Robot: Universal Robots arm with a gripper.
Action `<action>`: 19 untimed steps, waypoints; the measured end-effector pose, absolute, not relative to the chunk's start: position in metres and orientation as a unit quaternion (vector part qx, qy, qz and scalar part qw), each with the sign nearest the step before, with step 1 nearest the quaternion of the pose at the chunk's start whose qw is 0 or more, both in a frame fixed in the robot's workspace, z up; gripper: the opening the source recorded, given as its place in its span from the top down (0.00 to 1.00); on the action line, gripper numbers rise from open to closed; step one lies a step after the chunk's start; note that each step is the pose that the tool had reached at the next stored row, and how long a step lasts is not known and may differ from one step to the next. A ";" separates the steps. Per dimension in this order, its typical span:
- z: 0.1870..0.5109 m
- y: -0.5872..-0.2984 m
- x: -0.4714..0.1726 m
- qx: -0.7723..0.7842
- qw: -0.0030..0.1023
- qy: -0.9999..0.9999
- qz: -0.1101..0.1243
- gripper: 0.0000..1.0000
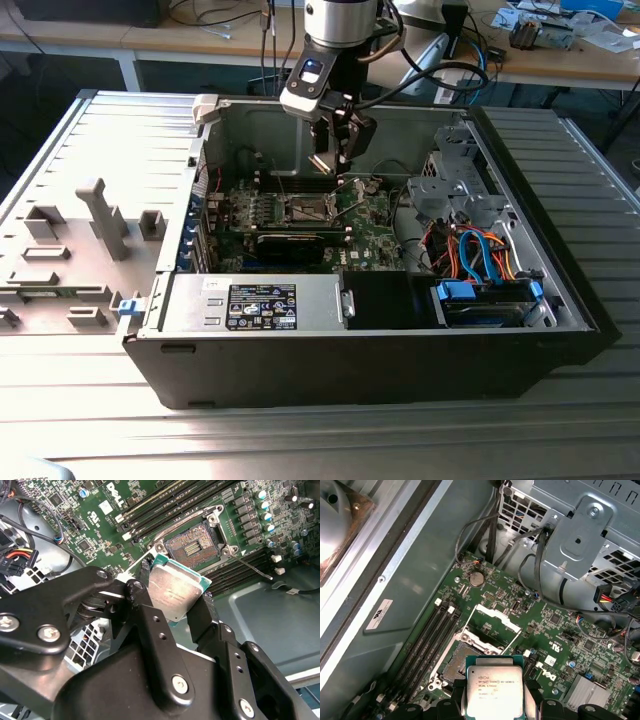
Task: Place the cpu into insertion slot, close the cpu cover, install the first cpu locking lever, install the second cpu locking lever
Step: 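Place the cpu into insertion slot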
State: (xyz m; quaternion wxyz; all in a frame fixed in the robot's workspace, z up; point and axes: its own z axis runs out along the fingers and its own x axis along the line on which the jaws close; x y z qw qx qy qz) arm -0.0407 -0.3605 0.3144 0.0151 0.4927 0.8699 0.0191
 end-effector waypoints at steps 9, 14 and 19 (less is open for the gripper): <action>0.314 -0.361 -0.041 0.495 0.015 0.868 0.019 0.46; 0.314 -0.361 -0.041 0.497 0.016 0.867 0.018 0.46; 0.314 -0.361 -0.041 0.499 0.016 0.866 0.018 0.46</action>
